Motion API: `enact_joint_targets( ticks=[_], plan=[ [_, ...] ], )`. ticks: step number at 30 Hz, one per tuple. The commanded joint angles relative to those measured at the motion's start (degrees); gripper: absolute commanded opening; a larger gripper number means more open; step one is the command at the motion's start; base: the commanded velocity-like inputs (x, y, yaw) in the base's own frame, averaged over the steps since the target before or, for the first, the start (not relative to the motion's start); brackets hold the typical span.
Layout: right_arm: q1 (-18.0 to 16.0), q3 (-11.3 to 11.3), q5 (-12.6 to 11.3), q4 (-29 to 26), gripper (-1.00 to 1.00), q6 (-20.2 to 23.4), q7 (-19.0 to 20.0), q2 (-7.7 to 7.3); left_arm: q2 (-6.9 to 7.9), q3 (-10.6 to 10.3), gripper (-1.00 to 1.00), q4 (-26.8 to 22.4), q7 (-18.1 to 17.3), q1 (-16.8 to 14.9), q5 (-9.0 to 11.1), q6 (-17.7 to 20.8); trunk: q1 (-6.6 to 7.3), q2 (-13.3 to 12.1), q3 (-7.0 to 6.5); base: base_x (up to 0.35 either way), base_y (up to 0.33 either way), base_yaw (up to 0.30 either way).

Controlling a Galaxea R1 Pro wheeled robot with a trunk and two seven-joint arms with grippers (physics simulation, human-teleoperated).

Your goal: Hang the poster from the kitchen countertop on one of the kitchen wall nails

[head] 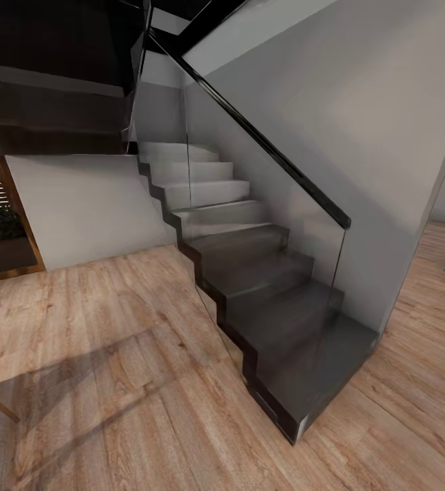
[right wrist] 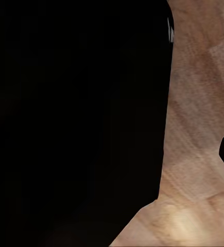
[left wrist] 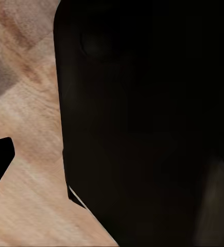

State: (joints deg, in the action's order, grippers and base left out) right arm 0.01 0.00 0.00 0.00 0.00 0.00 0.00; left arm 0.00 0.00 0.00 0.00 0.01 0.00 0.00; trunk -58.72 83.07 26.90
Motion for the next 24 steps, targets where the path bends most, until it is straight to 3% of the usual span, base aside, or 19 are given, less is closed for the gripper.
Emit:
enact_joint_targets(
  ticks=[1, 6, 21, 24],
  plan=[
    [-0.3, 0.0, 0.2, -0.3, 1.0, -0.1, 0.1, -0.25, -0.33, -0.2, 1.0, -0.3, -0.3, 0.3, 0.1, -0.3, 0.0, 0.0, 0.03, 0.0, 0.0, 0.0],
    [-2.0, 0.1, 0.2, -0.4, 1.0, -0.1, 0.1, -0.3, -1.87, -0.2, 1.0, -1.7, -0.3, 1.3, 0.1, -0.5, 0.0, 0.0, 0.03, 0.0, 0.0, 0.0],
    [-2.0, 0.1, 0.2, -0.4, 1.0, -0.1, 0.1, -0.3, -1.87, -0.2, 1.0, -1.7, -0.3, 1.3, 0.1, -0.5, 0.0, 0.0, 0.03, 0.0, 0.0, 0.0],
    [-3.0, -0.1, -0.2, -1.3, 1.0, -0.8, 0.0, -1.16, -2.47, -0.1, 1.0, -2.7, -0.2, 1.7, -0.1, -0.7, 0.0, 0.0, 0.03, 0.0, 0.0, 0.0]
  ],
)
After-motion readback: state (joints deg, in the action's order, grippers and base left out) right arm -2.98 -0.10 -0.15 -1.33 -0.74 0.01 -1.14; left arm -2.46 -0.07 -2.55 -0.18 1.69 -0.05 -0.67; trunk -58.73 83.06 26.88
